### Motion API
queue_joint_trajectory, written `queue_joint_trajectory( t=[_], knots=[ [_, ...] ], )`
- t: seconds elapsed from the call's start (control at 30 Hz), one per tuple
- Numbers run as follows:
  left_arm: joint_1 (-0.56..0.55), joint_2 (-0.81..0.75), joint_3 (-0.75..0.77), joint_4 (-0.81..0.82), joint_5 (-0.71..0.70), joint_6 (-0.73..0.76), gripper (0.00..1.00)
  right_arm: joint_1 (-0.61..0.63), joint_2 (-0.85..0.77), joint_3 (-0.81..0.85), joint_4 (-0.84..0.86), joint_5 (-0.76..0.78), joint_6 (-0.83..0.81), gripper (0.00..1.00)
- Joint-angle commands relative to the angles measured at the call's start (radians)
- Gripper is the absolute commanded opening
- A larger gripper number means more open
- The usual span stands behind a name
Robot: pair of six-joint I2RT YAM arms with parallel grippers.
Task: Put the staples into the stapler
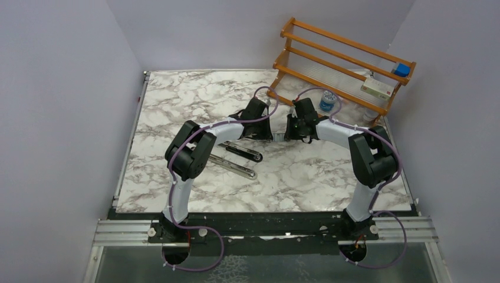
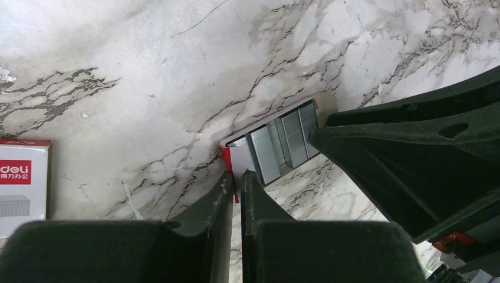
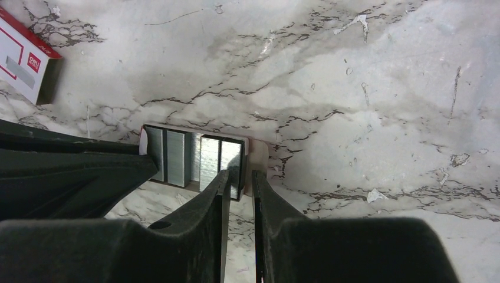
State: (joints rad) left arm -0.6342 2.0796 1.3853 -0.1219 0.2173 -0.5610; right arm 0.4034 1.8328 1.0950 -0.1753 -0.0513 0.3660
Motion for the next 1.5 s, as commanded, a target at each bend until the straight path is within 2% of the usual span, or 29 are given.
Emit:
queue_joint_trajectory(
  t=[0.0, 0.43, 0.77, 1.03, 1.27, 1.47],
  knots=[
    [0.002, 0.005, 0.009, -0.037, -0.004, 0.012, 0.01, -0.009, 0.030, 0.002, -0.010, -0.001, -0.007, 0.23],
    [0.002, 0.008, 0.011, -0.037, -0.003, 0.012, 0.01, -0.011, 0.059, 0.003, 0.010, -0.077, -0.009, 0.30],
    [0.002, 0.011, 0.012, -0.036, -0.001, 0.011, 0.01, -0.012, 0.085, 0.005, 0.036, -0.153, -0.002, 0.31],
    [0.003, 0.016, 0.014, -0.038, 0.002, 0.010, 0.01, -0.012, 0.102, 0.023, -0.008, -0.099, -0.020, 0.30],
    [0.005, 0.014, 0.014, -0.038, 0.002, 0.009, 0.01, -0.012, 0.089, 0.012, -0.011, -0.074, -0.027, 0.15],
    [0.007, 0.014, 0.014, -0.037, 0.002, 0.010, 0.01, -0.018, 0.065, -0.007, 0.034, -0.125, -0.006, 0.11]
  ],
)
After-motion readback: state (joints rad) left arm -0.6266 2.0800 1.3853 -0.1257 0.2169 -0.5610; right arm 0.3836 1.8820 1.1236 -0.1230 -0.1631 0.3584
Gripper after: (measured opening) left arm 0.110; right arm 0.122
